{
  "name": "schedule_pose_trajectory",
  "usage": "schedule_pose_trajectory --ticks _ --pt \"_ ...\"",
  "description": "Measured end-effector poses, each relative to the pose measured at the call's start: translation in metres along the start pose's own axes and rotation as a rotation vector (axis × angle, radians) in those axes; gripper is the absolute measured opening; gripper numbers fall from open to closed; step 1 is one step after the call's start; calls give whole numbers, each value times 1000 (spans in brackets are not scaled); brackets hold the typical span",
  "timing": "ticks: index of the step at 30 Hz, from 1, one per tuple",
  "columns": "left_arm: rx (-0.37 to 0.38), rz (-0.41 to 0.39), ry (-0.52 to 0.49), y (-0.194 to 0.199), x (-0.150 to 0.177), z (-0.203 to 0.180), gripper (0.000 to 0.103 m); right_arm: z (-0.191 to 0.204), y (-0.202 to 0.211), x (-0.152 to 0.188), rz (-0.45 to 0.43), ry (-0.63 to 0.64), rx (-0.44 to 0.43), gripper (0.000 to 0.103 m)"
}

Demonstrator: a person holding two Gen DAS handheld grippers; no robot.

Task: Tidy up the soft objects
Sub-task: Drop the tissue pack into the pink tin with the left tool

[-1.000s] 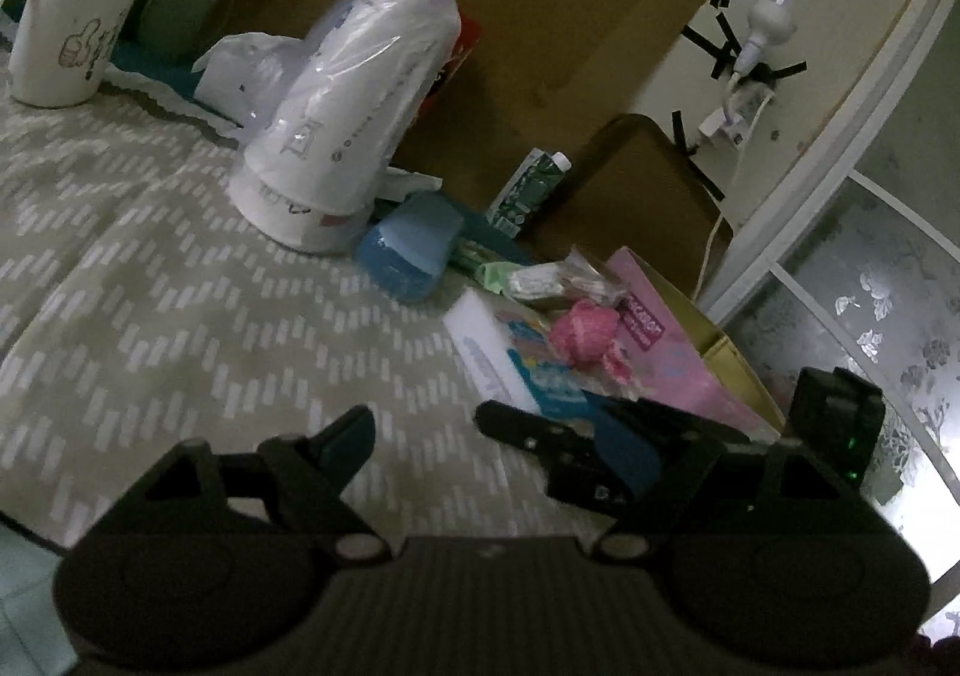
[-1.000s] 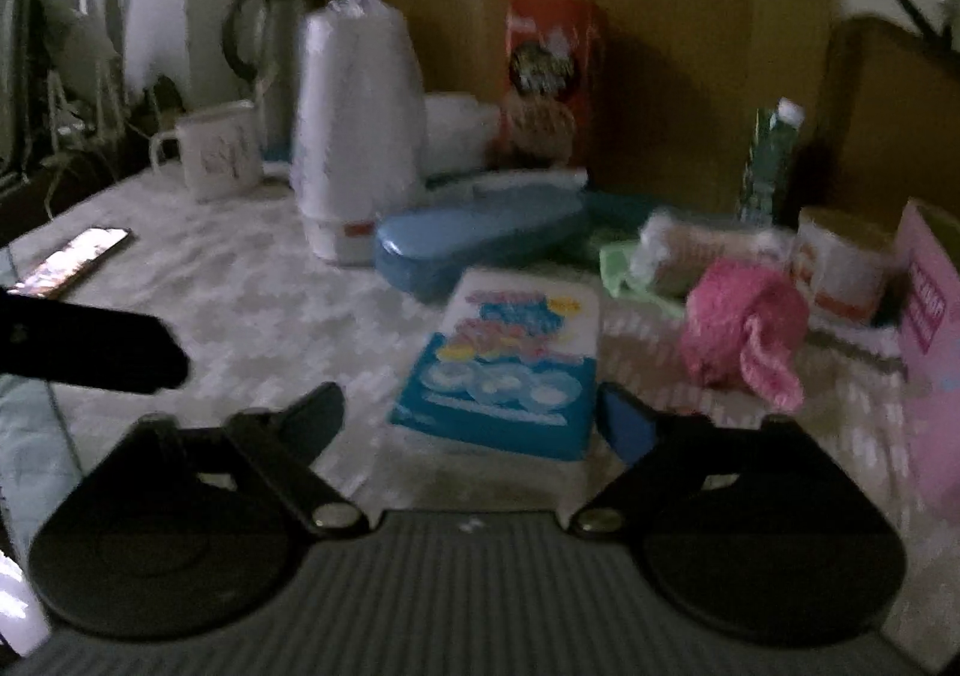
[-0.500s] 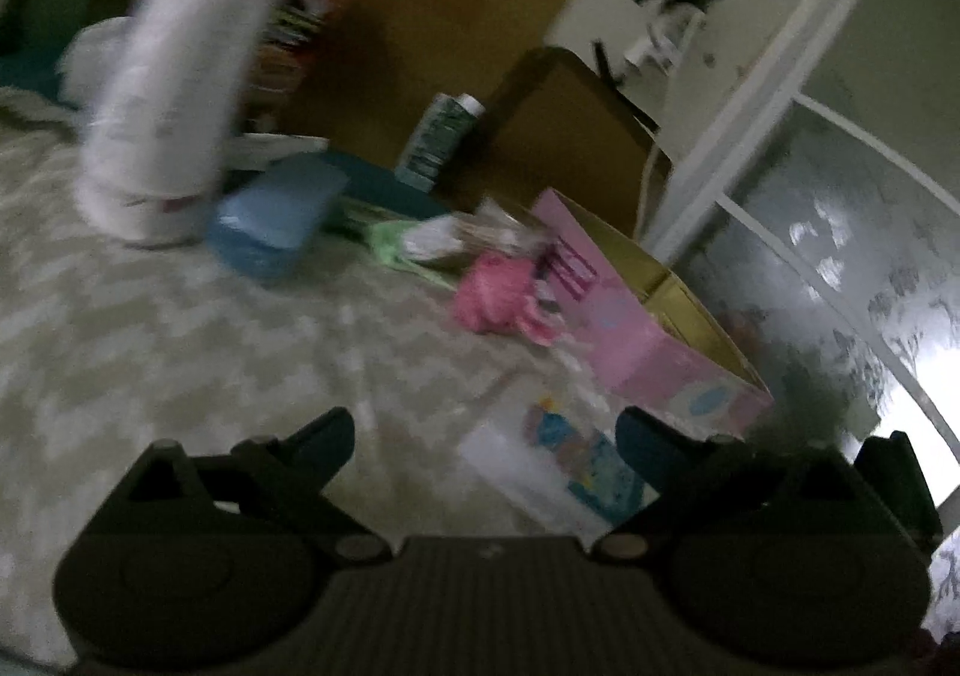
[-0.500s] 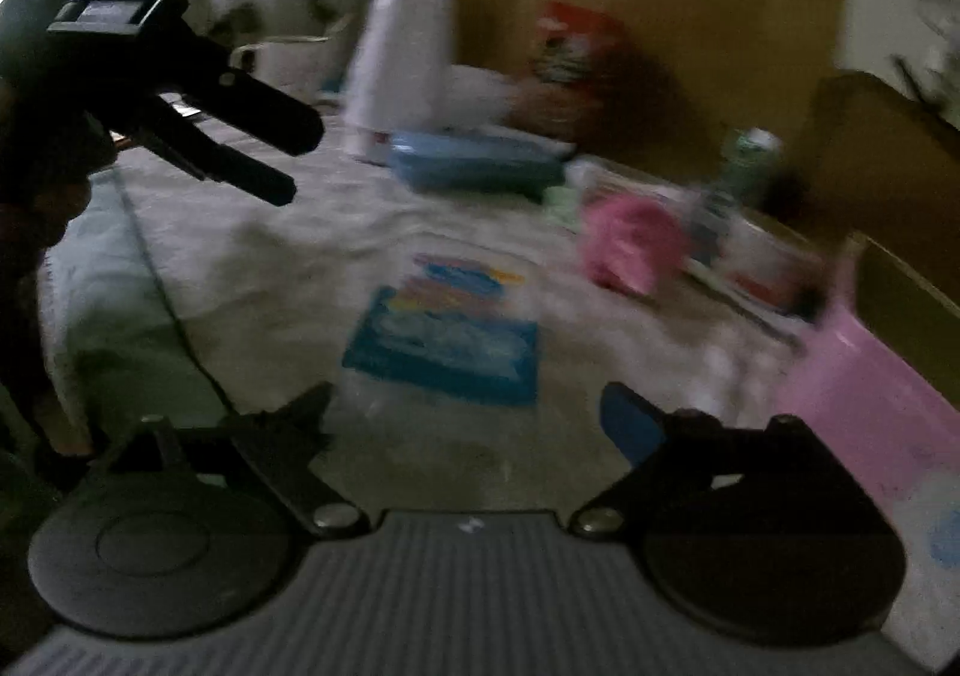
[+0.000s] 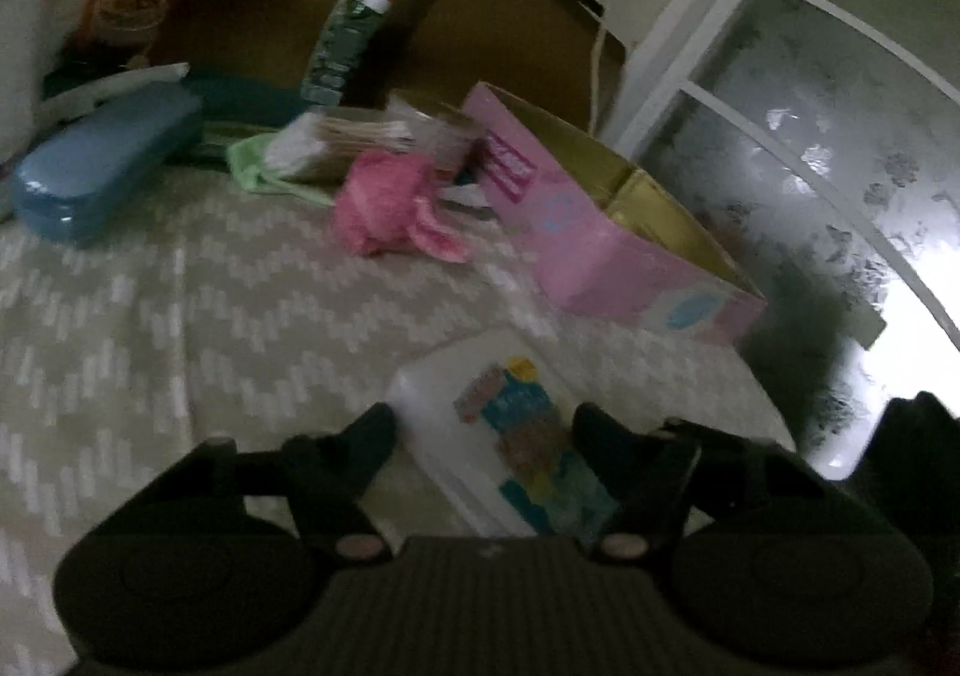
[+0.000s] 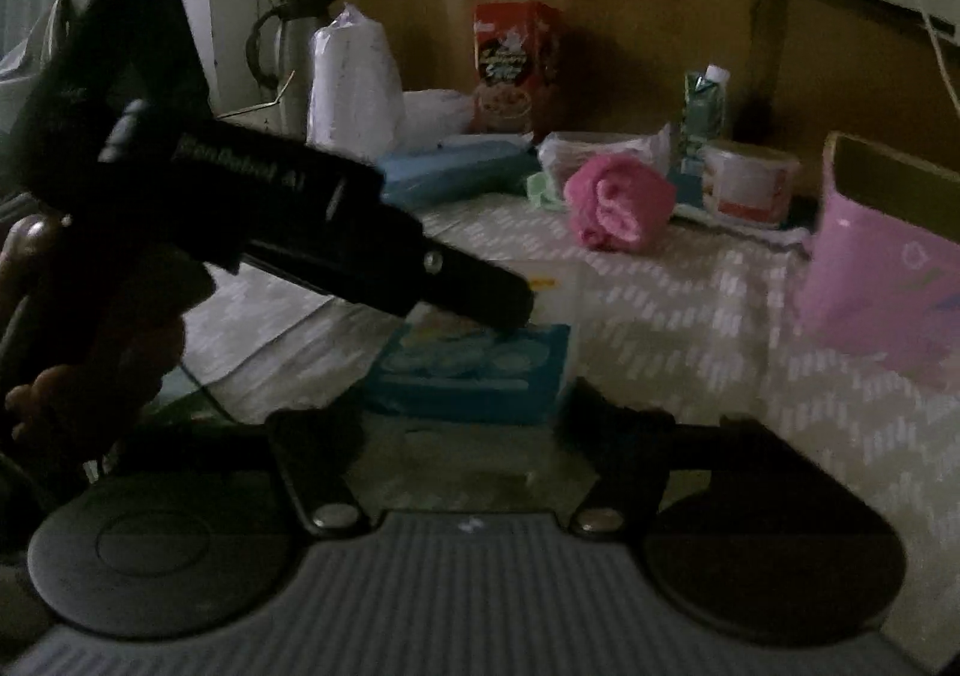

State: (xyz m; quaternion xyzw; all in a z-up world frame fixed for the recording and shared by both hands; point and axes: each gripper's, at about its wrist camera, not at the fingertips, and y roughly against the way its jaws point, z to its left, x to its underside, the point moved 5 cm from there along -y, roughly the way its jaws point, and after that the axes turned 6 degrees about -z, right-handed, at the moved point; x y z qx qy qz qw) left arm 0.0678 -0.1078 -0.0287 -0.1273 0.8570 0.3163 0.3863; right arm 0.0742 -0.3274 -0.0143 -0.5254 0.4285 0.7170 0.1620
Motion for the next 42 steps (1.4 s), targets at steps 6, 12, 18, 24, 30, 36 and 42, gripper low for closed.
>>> schedule_pose_trajectory --ticks 6,12,18,24,30,36,42 --pt "94 -12 -67 -15 -31 -43 63 -20 24 -11 -121 15 80 67" --pt "135 -35 -195 -67 -81 -106 65 -70 45 -41 -241 21 226 67" --pt "164 -11 -227 -138 -110 -150 66 -136 53 -60 -295 -5 385 67" --pt "127 0 -234 -195 -116 -174 69 -202 55 -60 -281 -47 515 68" --pt "38 4 -228 -218 -111 -172 78 -247 51 -46 -233 -93 642 86" --pt "32 -52 -236 -184 -111 -167 81 -252 62 -36 -256 -139 690 93" --pt "43 -114 -281 -122 -94 -161 82 -232 81 -34 -356 -198 711 93"
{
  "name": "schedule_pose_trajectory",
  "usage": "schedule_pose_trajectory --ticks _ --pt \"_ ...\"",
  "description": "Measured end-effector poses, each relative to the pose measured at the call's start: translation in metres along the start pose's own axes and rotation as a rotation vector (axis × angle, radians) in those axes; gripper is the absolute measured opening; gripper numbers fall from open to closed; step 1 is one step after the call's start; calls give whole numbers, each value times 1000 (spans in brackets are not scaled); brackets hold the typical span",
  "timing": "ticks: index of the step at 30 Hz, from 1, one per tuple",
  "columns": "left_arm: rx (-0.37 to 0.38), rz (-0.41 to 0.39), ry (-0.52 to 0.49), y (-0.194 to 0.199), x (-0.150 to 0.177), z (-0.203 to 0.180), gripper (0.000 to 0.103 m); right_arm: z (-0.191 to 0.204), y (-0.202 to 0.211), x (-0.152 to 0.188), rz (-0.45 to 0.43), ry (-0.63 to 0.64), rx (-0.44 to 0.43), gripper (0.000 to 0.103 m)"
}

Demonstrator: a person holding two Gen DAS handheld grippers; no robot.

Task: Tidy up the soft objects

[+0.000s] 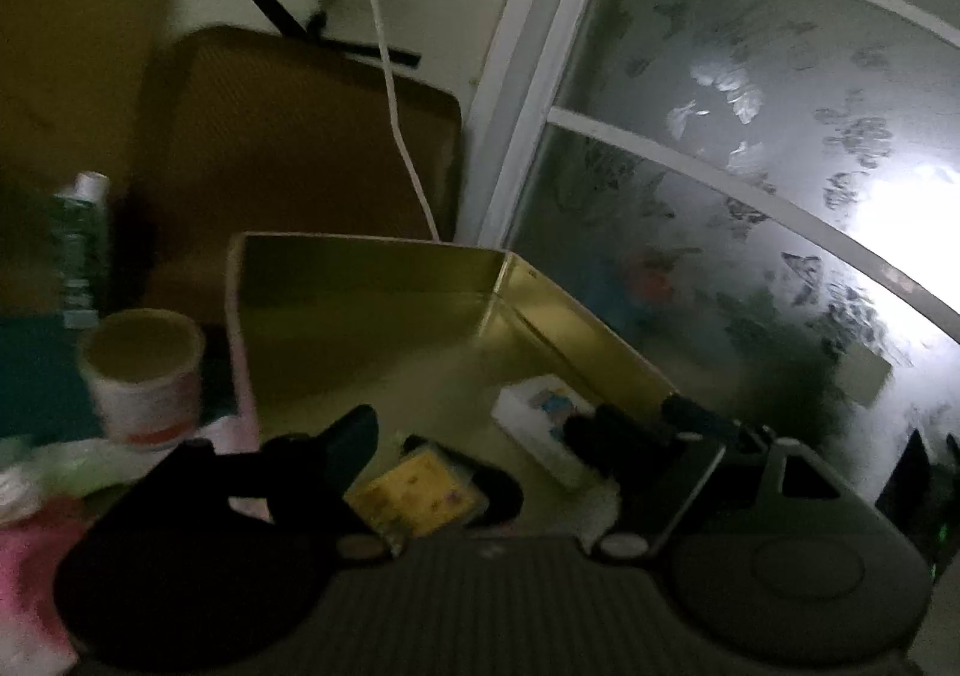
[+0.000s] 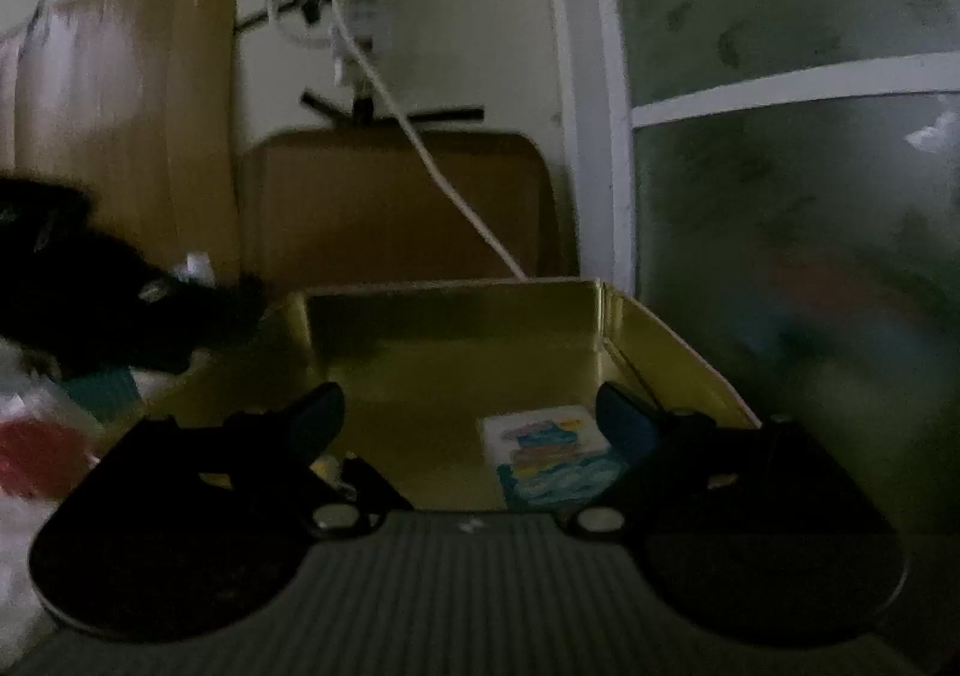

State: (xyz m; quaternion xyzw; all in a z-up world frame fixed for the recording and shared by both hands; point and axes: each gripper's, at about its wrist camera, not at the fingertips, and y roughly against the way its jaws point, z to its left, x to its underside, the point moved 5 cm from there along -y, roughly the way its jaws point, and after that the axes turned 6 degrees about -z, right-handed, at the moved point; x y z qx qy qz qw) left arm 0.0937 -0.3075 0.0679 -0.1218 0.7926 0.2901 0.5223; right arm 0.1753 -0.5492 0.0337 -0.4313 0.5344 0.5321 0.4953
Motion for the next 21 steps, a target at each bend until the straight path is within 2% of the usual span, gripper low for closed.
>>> schedule_pose_trajectory --ticks 2,4,9,11,14,17,21 --pt "3 -14 -5 26 11 6 84 5 12 -2 -36 -35 11 93" --pt "-8 -29 -13 54 25 20 91 12 27 -4 -75 -73 11 93" --pt "-159 -18 -23 108 59 67 92 48 54 0 -123 -97 -57 89" --pt "-216 -7 9 122 69 87 92 70 59 5 -107 -82 -111 78" --pt "-345 -5 26 142 80 119 92 105 61 15 -60 -49 -195 66" --pt "-468 -9 7 157 86 146 94 145 63 27 4 -12 -293 59" --pt "-570 13 24 167 99 174 100 187 67 38 58 39 -388 56"
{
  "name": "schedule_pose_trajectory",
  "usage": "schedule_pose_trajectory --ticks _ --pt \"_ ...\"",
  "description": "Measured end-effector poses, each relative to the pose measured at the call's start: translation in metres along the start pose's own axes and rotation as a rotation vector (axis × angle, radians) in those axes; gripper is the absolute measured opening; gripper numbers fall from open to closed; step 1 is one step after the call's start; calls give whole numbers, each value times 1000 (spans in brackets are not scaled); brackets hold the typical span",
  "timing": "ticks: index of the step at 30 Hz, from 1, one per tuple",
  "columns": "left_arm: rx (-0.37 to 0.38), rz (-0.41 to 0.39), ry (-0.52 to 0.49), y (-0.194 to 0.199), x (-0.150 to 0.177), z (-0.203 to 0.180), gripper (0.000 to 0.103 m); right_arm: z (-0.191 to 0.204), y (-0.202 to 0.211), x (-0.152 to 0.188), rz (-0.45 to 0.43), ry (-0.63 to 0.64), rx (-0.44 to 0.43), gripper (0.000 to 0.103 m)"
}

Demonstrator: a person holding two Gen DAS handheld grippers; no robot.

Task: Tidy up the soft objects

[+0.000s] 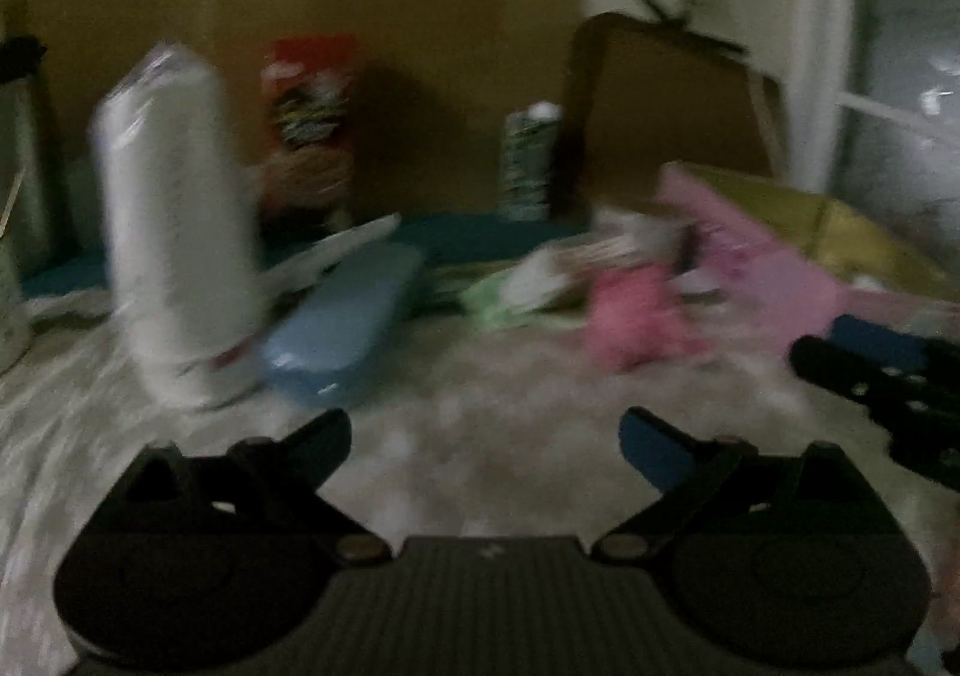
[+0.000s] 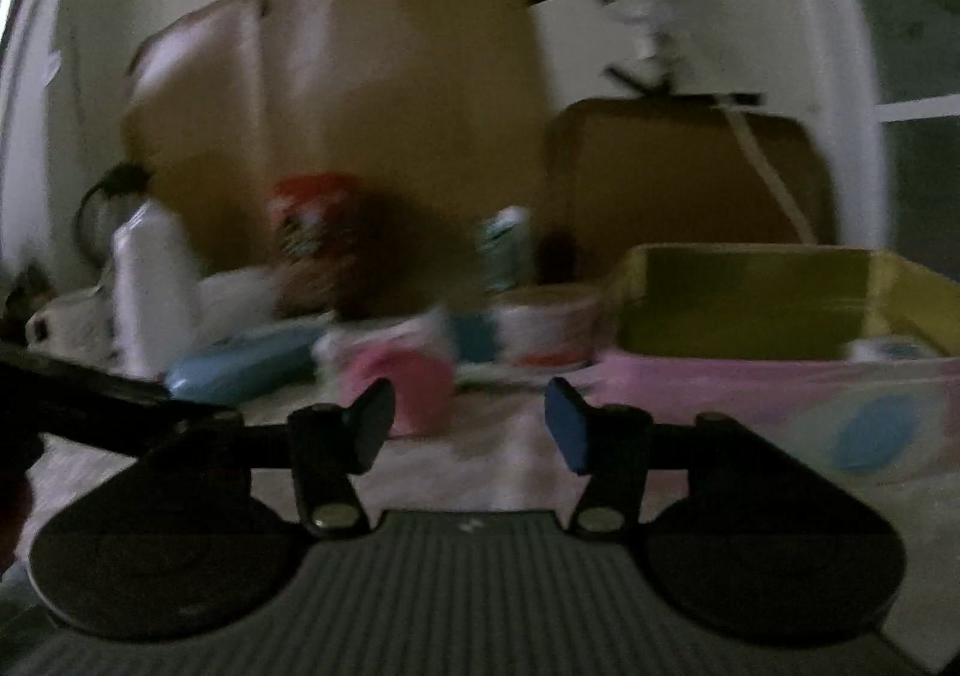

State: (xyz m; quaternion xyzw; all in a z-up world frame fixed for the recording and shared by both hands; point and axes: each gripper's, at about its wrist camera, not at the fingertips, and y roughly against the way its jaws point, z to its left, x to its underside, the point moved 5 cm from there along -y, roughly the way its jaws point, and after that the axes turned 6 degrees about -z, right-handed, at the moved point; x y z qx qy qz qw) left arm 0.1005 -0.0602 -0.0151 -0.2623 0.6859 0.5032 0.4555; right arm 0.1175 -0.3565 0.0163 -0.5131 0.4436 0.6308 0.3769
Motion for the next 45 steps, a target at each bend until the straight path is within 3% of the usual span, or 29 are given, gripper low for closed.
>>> schedule_pose_trajectory --ticks 3,8,13,26,45 --pt "15 57 80 -12 8 16 99 20 -9 1 27 36 -33 55" --pt "40 49 165 -17 8 29 101 33 -27 3 88 43 -44 55" --pt "11 57 125 -17 10 21 102 31 -33 10 135 11 -34 55" --pt "-32 70 94 -19 14 21 103 18 -37 11 153 -72 -47 55" --pt "-24 72 88 -19 14 22 103 14 -37 10 155 -89 -67 55"
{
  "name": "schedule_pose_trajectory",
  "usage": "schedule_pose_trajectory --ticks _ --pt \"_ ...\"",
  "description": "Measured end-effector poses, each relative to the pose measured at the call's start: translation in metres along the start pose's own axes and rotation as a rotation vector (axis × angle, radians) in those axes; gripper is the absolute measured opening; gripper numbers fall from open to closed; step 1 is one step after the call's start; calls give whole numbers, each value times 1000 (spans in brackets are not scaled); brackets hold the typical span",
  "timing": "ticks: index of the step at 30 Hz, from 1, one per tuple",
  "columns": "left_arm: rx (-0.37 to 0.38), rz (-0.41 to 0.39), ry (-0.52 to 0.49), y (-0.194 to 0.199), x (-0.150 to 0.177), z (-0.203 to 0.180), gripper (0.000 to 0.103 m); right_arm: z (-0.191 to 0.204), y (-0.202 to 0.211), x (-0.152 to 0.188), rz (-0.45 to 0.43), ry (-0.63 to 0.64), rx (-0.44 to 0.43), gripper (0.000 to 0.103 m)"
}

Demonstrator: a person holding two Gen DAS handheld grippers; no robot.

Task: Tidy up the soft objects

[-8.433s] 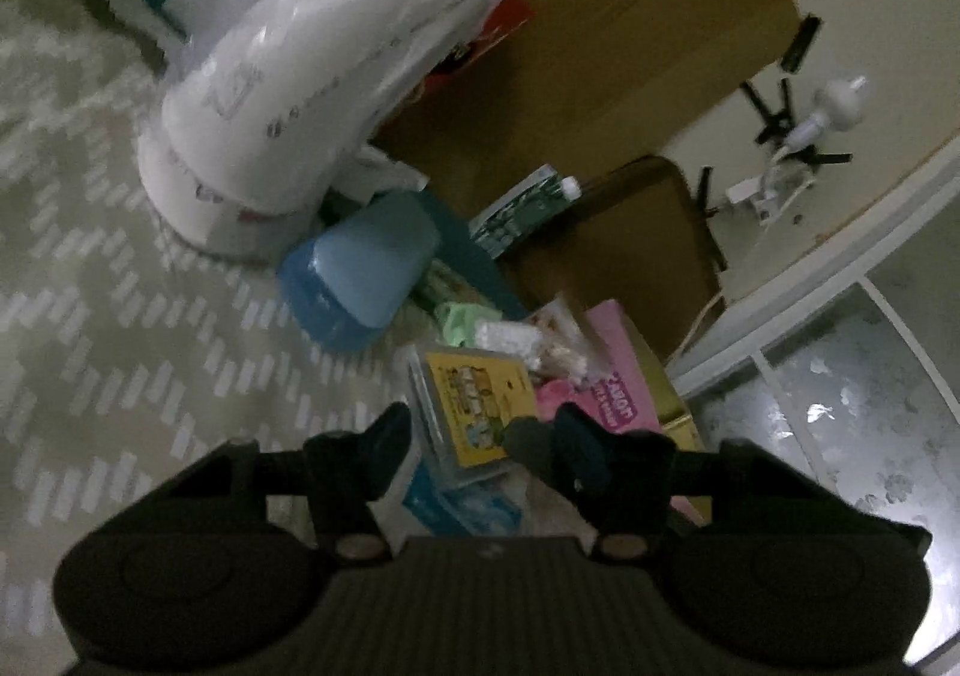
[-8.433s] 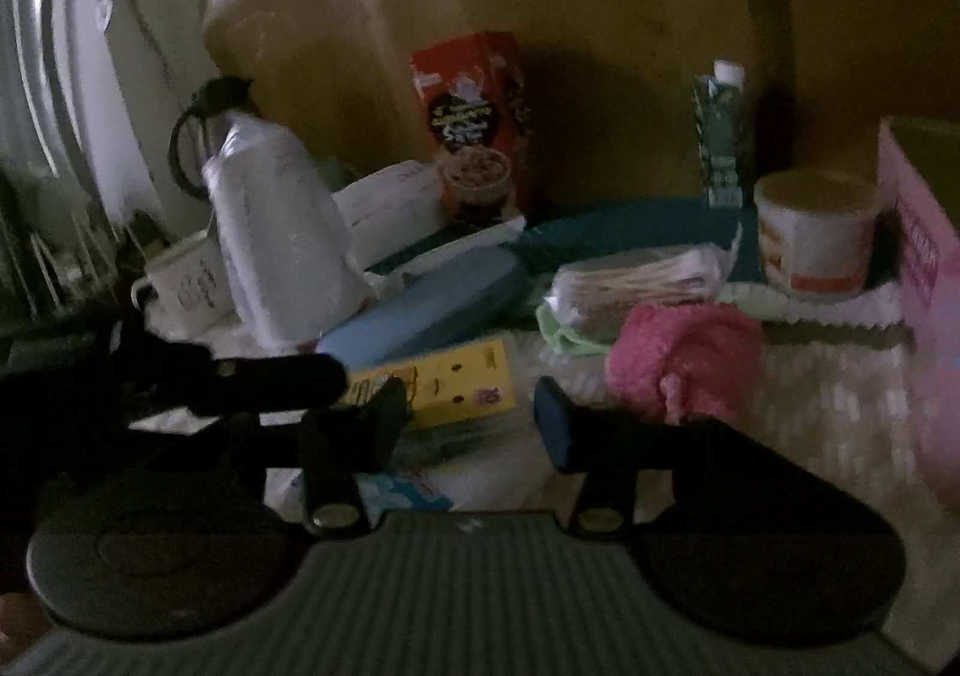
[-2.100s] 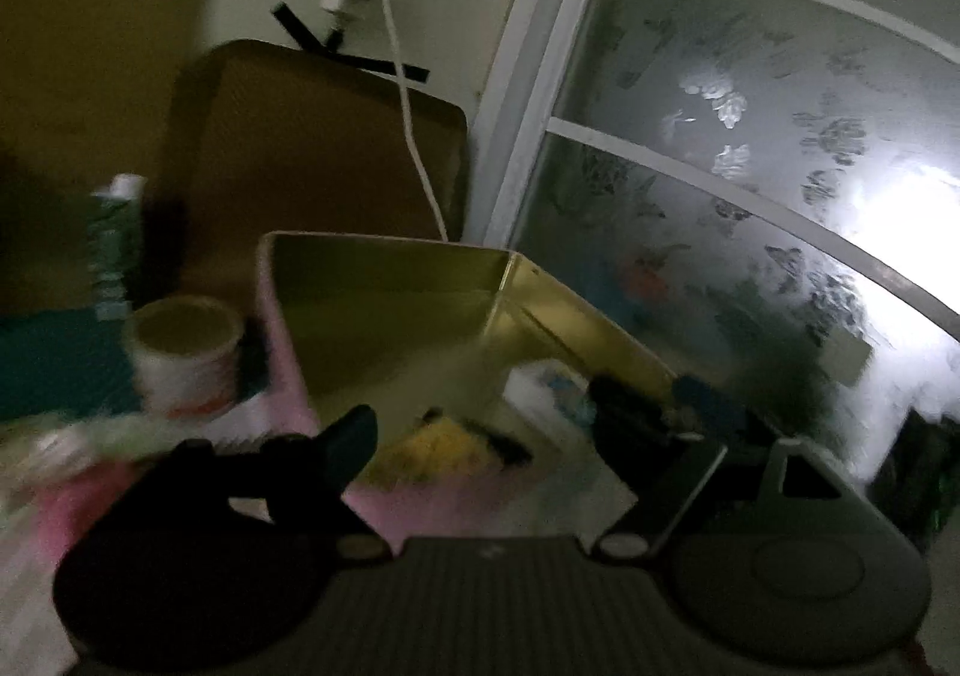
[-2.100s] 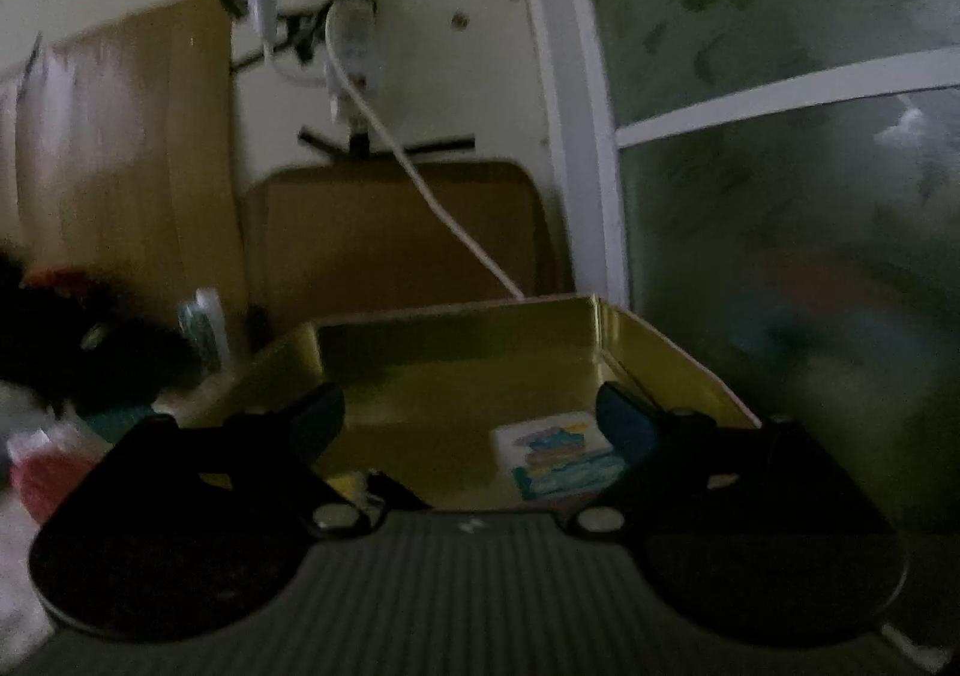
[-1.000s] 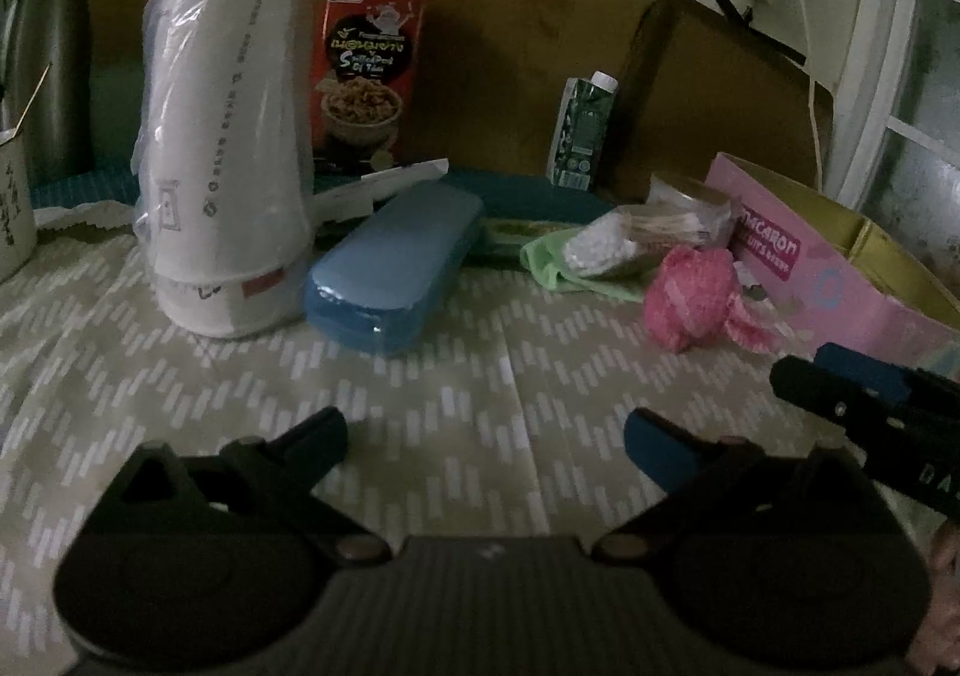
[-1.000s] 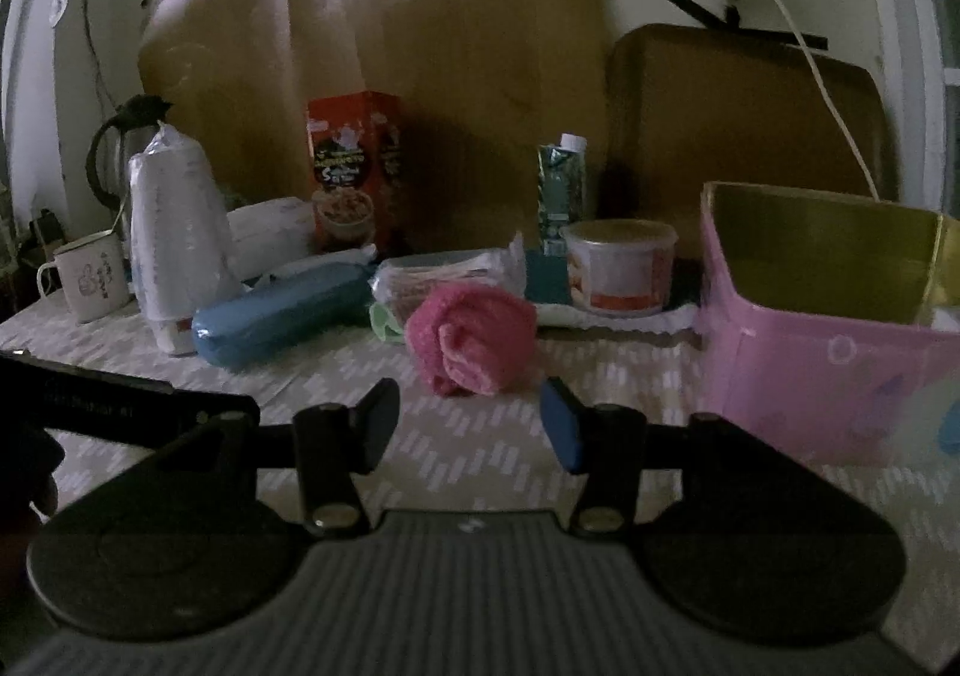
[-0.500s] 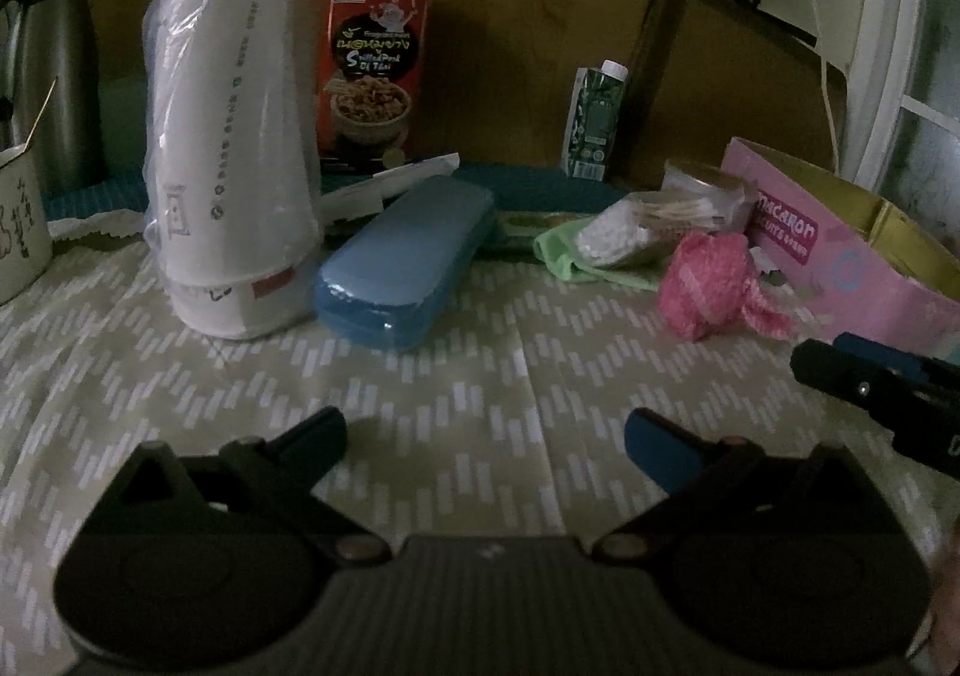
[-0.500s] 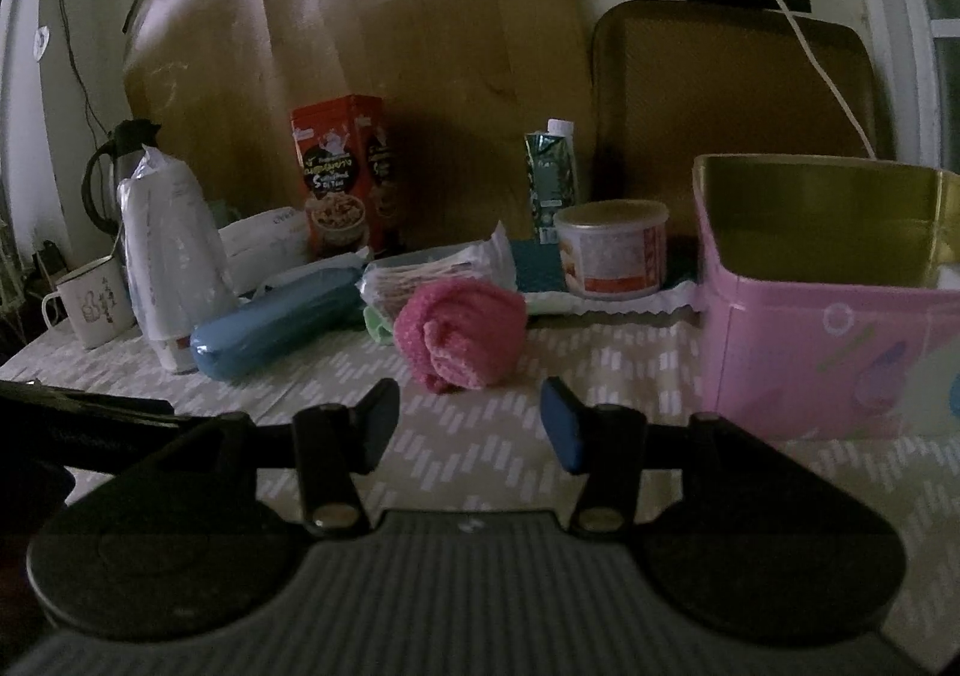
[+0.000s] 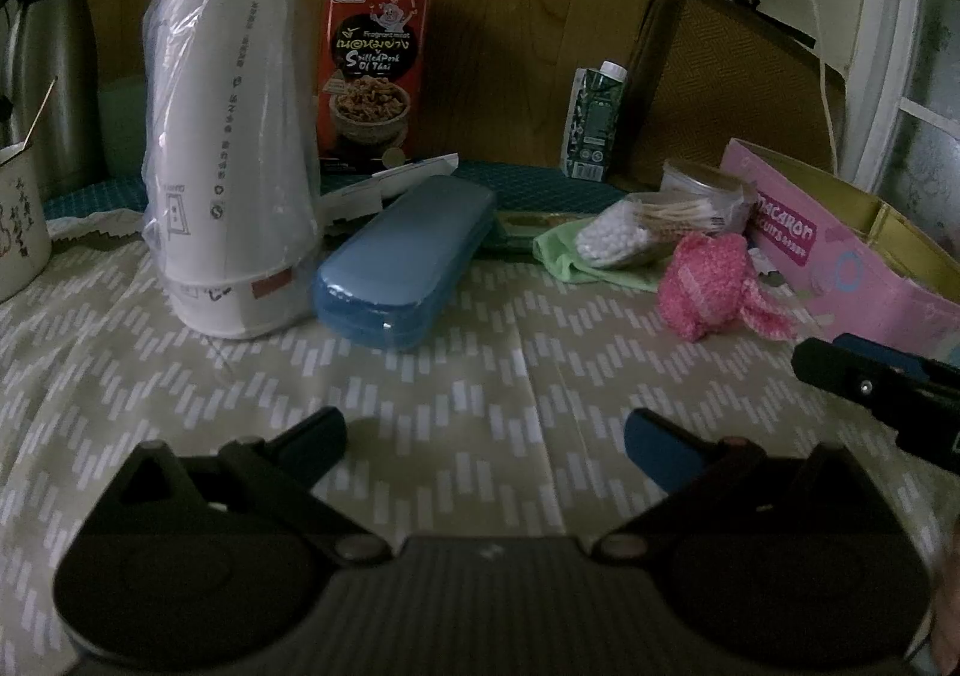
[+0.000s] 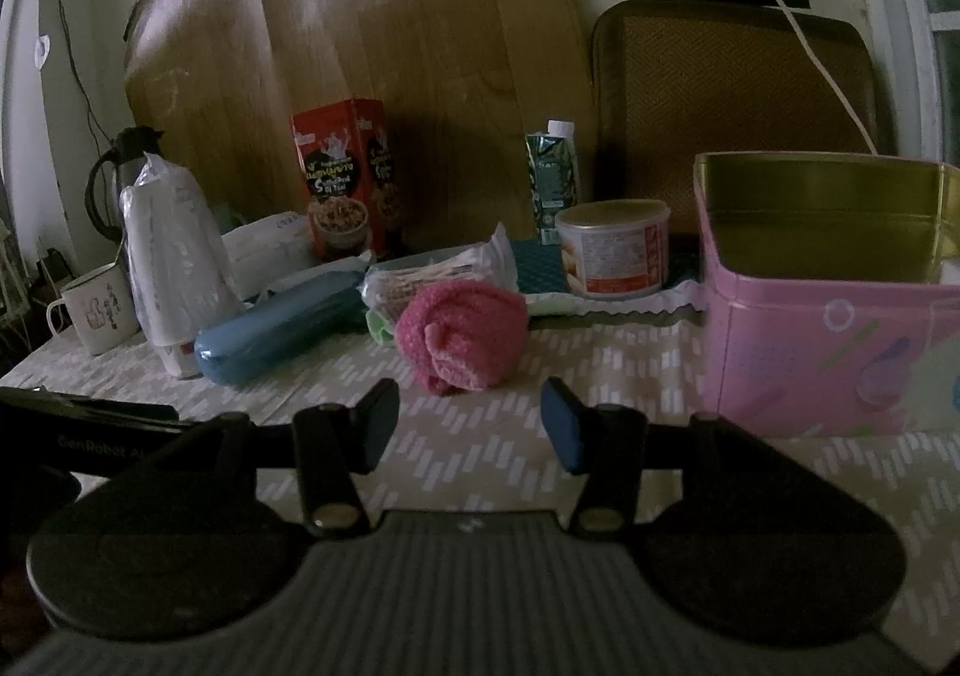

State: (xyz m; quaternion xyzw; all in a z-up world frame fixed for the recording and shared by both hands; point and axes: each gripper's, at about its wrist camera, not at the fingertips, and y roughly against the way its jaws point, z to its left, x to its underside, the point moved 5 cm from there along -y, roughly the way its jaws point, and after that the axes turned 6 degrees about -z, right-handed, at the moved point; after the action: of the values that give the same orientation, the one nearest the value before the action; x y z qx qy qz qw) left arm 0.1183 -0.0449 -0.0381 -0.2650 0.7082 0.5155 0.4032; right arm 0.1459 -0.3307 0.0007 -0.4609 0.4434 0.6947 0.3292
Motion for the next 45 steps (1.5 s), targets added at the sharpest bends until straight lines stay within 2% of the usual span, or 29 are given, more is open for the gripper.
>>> schedule_pose_trajectory --ticks 17,24,39,45 --pt "45 -26 69 6 0 5 103 0 -1 0 9 4 2 56" --pt "108 -54 151 8 -2 16 103 0 -1 0 10 4 2 56" --pt "75 -37 101 5 -2 11 103 1 -2 1 13 11 13 57" --pt "59 -30 80 5 -1 8 103 1 -1 0 10 13 17 60"
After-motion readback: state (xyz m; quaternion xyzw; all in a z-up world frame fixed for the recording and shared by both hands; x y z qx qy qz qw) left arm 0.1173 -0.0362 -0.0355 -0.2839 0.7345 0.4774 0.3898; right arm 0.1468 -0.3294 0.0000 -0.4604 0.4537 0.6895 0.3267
